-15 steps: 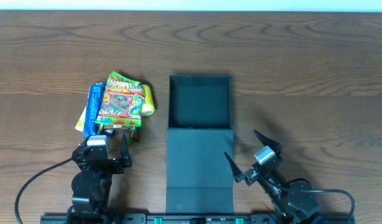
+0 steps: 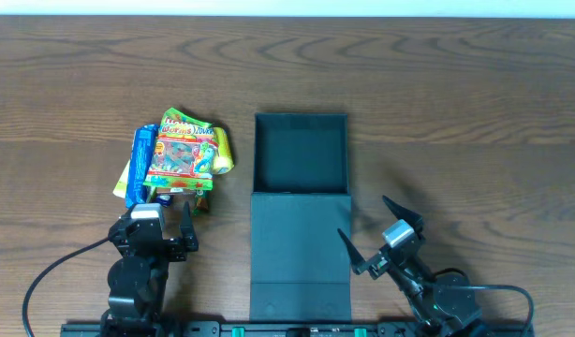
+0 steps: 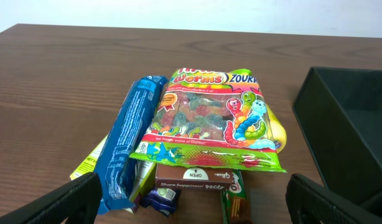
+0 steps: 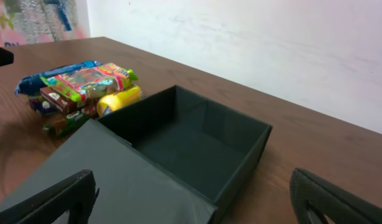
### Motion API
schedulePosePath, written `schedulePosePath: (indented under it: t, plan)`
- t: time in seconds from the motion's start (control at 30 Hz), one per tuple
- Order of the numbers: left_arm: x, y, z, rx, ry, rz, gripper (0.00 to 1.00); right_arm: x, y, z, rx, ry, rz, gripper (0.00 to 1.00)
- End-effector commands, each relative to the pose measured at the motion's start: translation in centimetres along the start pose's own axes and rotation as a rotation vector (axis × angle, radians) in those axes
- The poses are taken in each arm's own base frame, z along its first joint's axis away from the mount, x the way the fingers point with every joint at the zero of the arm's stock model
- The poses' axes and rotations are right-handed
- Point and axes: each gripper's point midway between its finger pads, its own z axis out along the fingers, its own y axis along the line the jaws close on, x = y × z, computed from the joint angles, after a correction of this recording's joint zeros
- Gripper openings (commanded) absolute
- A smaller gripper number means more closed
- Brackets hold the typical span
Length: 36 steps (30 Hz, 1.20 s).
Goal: Pack container
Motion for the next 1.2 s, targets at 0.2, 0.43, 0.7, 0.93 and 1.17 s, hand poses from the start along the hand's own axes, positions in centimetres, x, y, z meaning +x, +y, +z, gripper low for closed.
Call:
schedulePosePath:
  t: [0.2,0.43,0.7,0.93,1.17]
  plan:
    - [1.1,0.5,0.2,-0.029,0.031,-0.015,0.95,0.2,-0.3,0.0,0.014,0.007,-0.013,0.99]
    - [1.1,0.5,0.2,-0.029,0.031,-0.015,0.95,0.2,-0.3,0.0,0.014,0.007,-0.013,0.99]
    - [1.1,0.5,0.2,-0.029,0.031,-0.015,0.95,0.2,-0.3,0.0,0.014,0.007,-0.013,0.99]
    - [1.1,0.5,0.2,-0.029,0.031,-0.015,0.95,-0.2,1.3,0.0,-0.078,-0.012,0.054,0.99]
    - [1.1,0.5,0.2,-0.029,0.031,-0.015,0.95,-1.3,4.6,-0.7,-0.284,0.057,0.843,0.99]
